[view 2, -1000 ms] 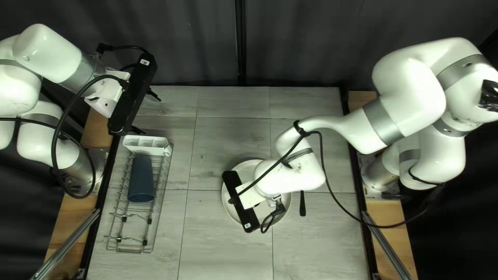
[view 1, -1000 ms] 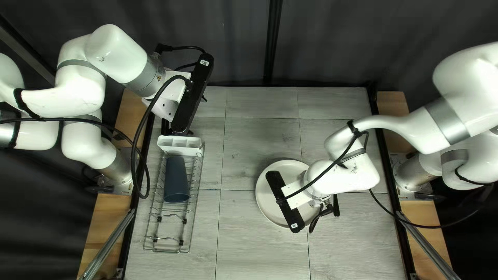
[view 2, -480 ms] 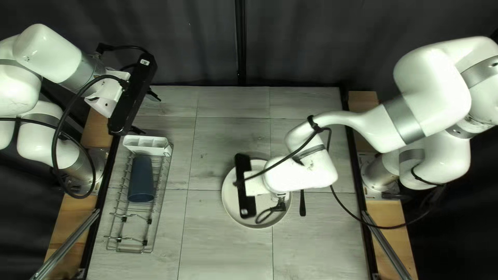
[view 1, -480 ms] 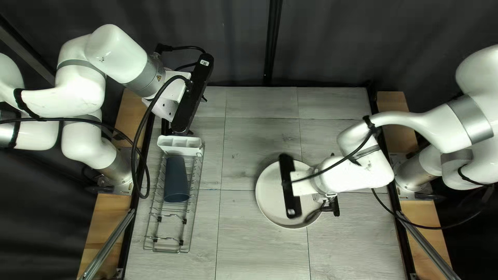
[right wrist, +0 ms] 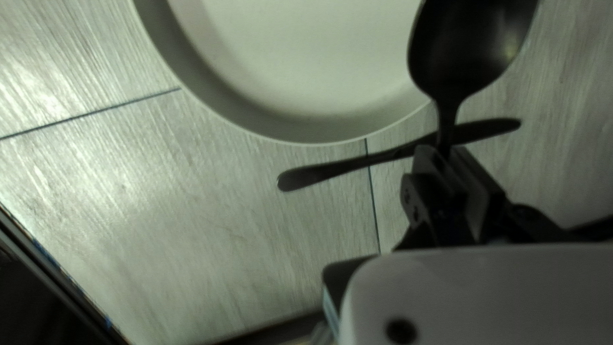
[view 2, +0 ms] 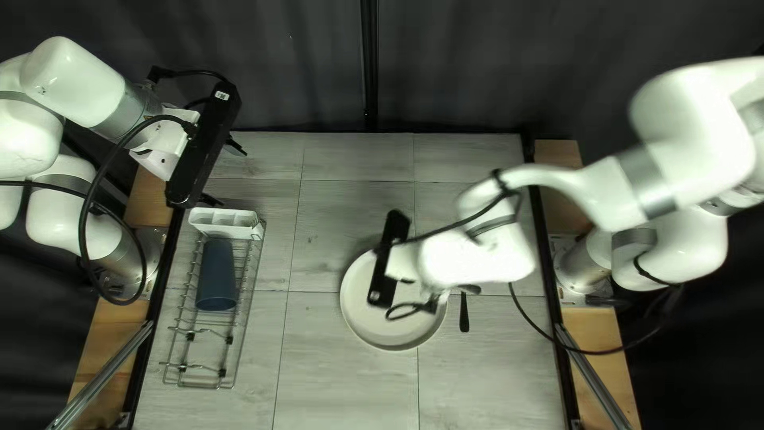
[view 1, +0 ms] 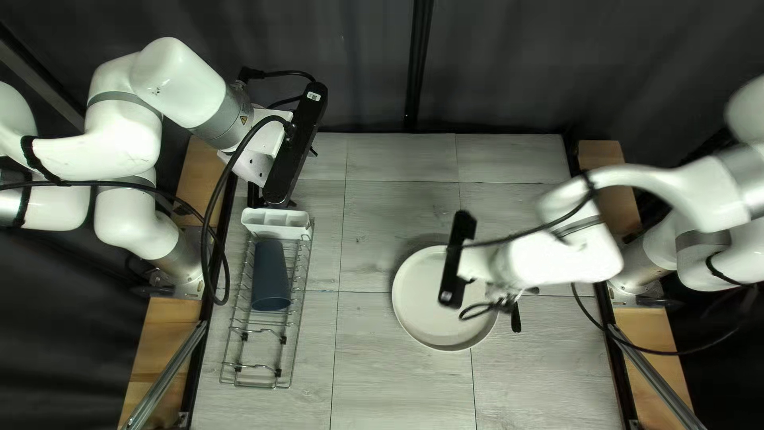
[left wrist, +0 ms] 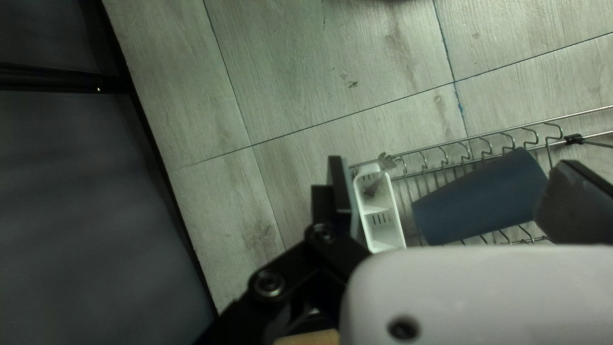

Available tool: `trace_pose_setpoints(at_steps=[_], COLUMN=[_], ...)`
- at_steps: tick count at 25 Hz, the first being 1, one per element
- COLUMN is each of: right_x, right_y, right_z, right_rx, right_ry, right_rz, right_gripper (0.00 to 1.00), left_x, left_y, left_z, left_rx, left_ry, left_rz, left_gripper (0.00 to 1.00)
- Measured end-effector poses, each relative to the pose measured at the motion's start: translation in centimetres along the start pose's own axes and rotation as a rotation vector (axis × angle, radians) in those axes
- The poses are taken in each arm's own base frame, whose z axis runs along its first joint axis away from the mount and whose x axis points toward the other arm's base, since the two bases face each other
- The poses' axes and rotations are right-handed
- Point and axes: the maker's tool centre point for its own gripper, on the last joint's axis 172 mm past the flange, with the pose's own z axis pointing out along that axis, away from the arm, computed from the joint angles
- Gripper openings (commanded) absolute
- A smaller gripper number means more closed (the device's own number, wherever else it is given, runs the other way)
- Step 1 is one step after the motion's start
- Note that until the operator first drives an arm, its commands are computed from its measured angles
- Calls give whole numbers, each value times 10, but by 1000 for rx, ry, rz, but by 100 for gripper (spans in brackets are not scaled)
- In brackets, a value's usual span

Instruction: Pick up and place plate onto table. Place down one fork to the left of the plate. Place spoon and knife to the right of the plate. Place cup above the knife and spoon

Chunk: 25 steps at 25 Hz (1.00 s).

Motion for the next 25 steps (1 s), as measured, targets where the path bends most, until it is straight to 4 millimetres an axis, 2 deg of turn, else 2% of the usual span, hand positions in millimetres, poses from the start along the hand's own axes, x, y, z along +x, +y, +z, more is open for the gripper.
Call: trace_pose_setpoints(at_steps=[3,8,10,16,22,25], right_x=[-5,-7,-9,-33,-39,-52], right_y=[-7,-9,-3,22,25,26], right_z=[1,3,4,2,5,12], right_rx=[-31,-57,-75,-131,-127,-117], right_ry=[-5,-14,-43,-129,-105,-63], right_rz=[161,211,274,681,715,772], right_gripper=[0,0,0,0,0,0], left_x=[0,0,0,0,0,0], left_y=[0,0,0,0,0,0], left_z=[0,0,0,0,0,0], left_rx=[0,0,0,0,0,0], left_ry=[0,0,0,0,0,0], left_rz=[0,0,0,0,0,0], left_gripper=[100,100,100,100,100,100])
